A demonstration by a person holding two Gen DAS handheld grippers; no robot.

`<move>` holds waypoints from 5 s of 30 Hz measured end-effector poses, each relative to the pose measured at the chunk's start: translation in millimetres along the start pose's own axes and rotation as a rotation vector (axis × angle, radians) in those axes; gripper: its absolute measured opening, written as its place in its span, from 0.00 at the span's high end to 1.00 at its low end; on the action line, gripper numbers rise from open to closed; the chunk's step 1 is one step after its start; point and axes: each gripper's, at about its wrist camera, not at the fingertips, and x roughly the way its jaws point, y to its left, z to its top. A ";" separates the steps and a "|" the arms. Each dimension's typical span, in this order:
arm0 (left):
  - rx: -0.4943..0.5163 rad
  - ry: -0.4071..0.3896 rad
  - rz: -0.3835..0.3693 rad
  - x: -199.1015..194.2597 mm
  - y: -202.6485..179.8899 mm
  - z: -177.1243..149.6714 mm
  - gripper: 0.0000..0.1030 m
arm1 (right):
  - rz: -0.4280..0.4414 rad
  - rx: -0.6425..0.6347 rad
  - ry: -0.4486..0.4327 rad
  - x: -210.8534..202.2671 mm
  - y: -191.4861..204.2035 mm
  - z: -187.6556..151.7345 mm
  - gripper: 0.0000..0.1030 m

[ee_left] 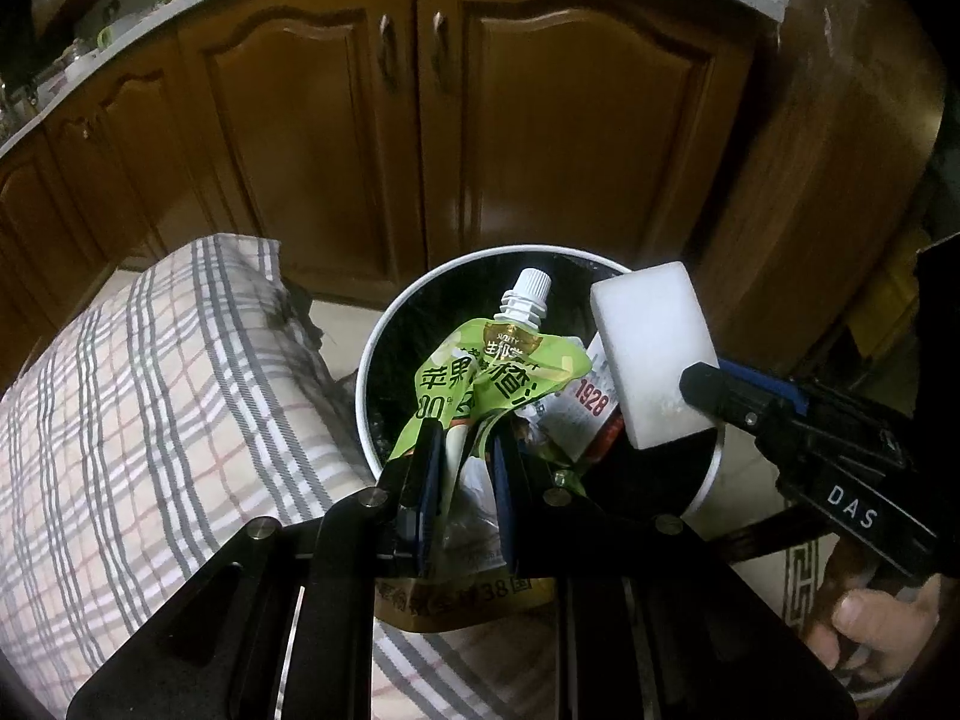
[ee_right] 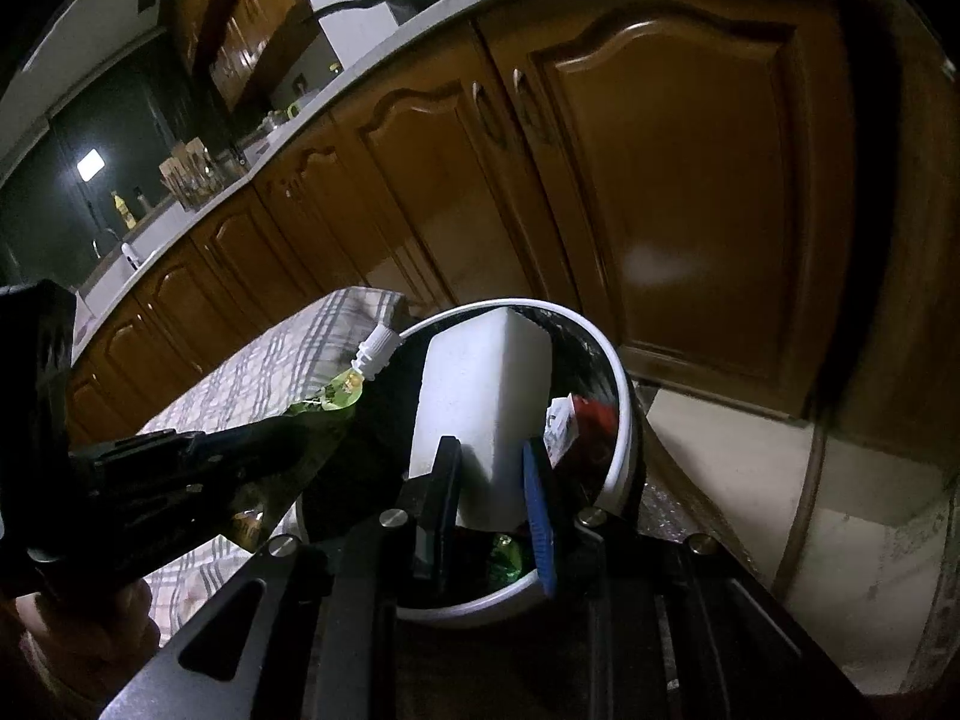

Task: Collect trash

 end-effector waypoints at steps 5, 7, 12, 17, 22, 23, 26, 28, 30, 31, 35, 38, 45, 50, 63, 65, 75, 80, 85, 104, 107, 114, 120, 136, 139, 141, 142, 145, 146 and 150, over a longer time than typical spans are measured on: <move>-0.001 0.018 0.002 7.0 1.4 1.7 0.85 | -0.010 -0.004 0.006 1.6 -0.7 2.4 0.79; -0.002 0.017 0.003 7.0 1.5 2.6 0.85 | -0.015 -0.007 0.008 2.2 -0.4 3.2 0.79; 0.000 0.017 0.007 6.9 1.2 3.0 0.84 | -0.025 -0.015 0.027 7.1 2.6 3.3 0.79; 0.003 0.020 0.006 8.2 2.1 3.5 0.84 | -0.027 -0.013 0.046 12.0 2.4 4.1 0.78; 0.000 0.022 -0.006 8.7 1.9 4.3 0.82 | -0.026 -0.008 0.047 12.5 1.0 6.4 0.77; 0.001 0.022 -0.007 8.6 1.4 4.3 0.82 | -0.026 -0.008 0.047 12.3 0.7 7.0 0.77; 0.011 0.020 -0.008 8.1 -0.7 3.9 0.82 | -0.028 -0.007 0.047 13.1 -0.2 7.4 0.76; 0.017 0.021 -0.008 8.0 -1.8 3.6 0.82 | -0.023 -0.001 0.048 13.3 -1.1 7.8 0.73; 0.023 0.024 -0.008 7.8 -2.6 3.2 0.77 | -0.009 0.016 0.044 13.2 -4.0 7.6 0.72; 0.027 0.024 -0.008 7.5 -3.3 3.3 0.74 | 0.004 0.028 0.044 12.9 -5.8 7.8 0.69; 0.032 0.006 0.003 1.8 -4.2 2.0 0.49 | 0.017 0.046 0.027 7.0 -7.4 8.8 0.61; 0.030 -0.006 0.003 -3.2 -3.2 1.2 0.48 | 0.023 0.049 0.014 1.4 -6.1 8.3 0.59; 0.002 -0.018 0.004 -11.5 4.6 -3.8 0.48 | 0.031 0.045 -0.003 -8.5 1.4 5.9 0.54; -0.022 -0.021 0.004 -17.6 13.2 -10.5 0.47 | 0.033 0.046 -0.007 -12.5 7.7 2.8 0.50; -0.136 -0.044 -0.006 -43.3 38.7 -47.9 0.32 | 0.058 0.038 -0.056 -31.2 36.9 -15.8 0.12; -0.159 -0.052 -0.004 -49.1 42.2 -56.2 0.30 | 0.057 0.045 -0.073 -34.9 39.8 -20.4 0.11; -0.253 -0.177 0.055 -90.8 63.0 -109.3 0.24 | 0.062 0.050 -0.219 -64.4 62.4 -54.1 0.05; -0.284 -0.249 0.087 -109.7 69.6 -130.9 0.19 | 0.049 0.017 -0.281 -75.9 73.5 -69.5 0.01; -0.280 -0.345 0.124 -133.6 66.9 -145.6 0.11 | 0.025 -0.028 -0.325 -89.8 84.3 -75.0 0.00; -0.283 -0.550 0.331 -160.3 82.2 -193.1 0.00 | -0.059 -0.147 -0.465 -88.7 118.3 -105.9 0.00; -0.291 -0.542 0.334 -158.3 84.0 -198.4 0.00 | -0.064 -0.170 -0.464 -84.6 122.5 -113.6 0.00; -0.293 -0.555 0.384 -161.4 84.3 -203.1 0.00 | -0.080 -0.187 -0.479 -86.0 125.4 -119.8 0.00; -0.287 -0.561 0.414 -164.0 84.2 -205.4 0.00 | -0.069 -0.200 -0.490 -87.5 129.8 -121.2 0.00; -0.299 -0.558 0.427 -164.1 85.9 -210.2 0.00 | -0.056 -0.210 -0.485 -86.6 133.9 -124.2 0.00; -0.296 -0.562 0.430 -164.4 85.1 -210.2 0.00 | -0.055 -0.211 -0.484 -87.4 134.6 -124.5 0.00; -0.296 -0.563 0.430 -164.4 84.8 -210.3 0.00 | -0.053 -0.210 -0.483 -87.7 135.1 -124.4 0.00; -0.296 -0.562 0.431 -164.3 84.6 -210.2 0.00 | -0.052 -0.209 -0.482 -87.5 135.5 -124.2 0.00; -0.297 -0.564 0.431 -164.6 84.1 -210.3 0.00 | -0.051 -0.209 -0.482 -87.6 135.8 -124.3 0.00; -0.297 -0.564 0.430 -164.5 84.3 -210.1 0.00 | -0.051 -0.208 -0.482 -88.0 135.9 -124.3 0.00; -0.295 -0.564 0.429 -163.7 84.3 -209.8 0.00 | -0.050 -0.208 -0.481 -87.7 136.2 -124.2 0.00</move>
